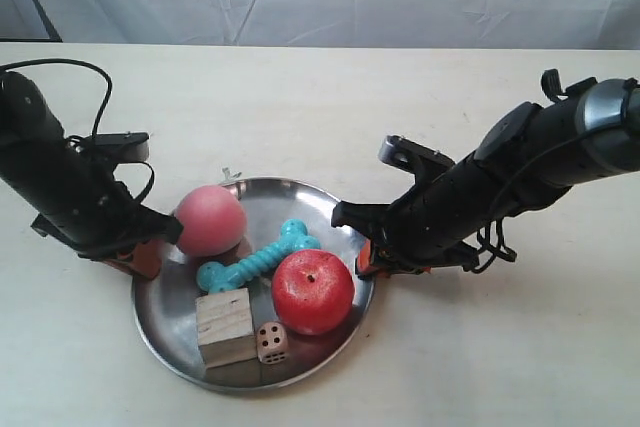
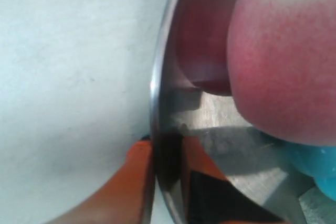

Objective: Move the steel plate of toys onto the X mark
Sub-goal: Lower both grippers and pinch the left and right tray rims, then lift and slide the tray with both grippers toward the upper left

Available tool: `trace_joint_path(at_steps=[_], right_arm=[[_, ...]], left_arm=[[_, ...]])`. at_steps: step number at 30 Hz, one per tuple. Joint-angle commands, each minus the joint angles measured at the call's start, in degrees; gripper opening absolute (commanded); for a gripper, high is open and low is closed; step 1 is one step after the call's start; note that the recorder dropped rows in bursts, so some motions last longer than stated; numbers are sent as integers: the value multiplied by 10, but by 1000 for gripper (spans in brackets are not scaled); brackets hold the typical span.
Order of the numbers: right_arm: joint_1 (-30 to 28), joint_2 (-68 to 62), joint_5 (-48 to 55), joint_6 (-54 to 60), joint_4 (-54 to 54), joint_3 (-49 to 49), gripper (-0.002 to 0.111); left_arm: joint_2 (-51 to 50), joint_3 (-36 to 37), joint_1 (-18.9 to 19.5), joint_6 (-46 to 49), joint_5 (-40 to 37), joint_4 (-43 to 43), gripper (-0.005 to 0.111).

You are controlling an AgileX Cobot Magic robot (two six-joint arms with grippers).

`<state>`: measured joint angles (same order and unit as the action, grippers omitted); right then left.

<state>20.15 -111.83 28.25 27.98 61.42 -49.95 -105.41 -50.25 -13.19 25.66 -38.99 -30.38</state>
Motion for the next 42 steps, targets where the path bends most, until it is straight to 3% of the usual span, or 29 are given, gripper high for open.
trace_joint_path(at_steps=[1,13,31,42], right_arm=[[16,-34,55,10,10,8,0],[16,-34,142,20,10,8,-1],[10,-34,180,35,29,8,-1],[-41,-34,272,58,60,-42,-1]], left_arm=[[-3,1,-18,14,-44,-74,0],[-3,1,-18,12,-118,-62,0],[-3,-2,-18,13,-175,-43,0],[-3,-88,-18,-10,-274,4,0]])
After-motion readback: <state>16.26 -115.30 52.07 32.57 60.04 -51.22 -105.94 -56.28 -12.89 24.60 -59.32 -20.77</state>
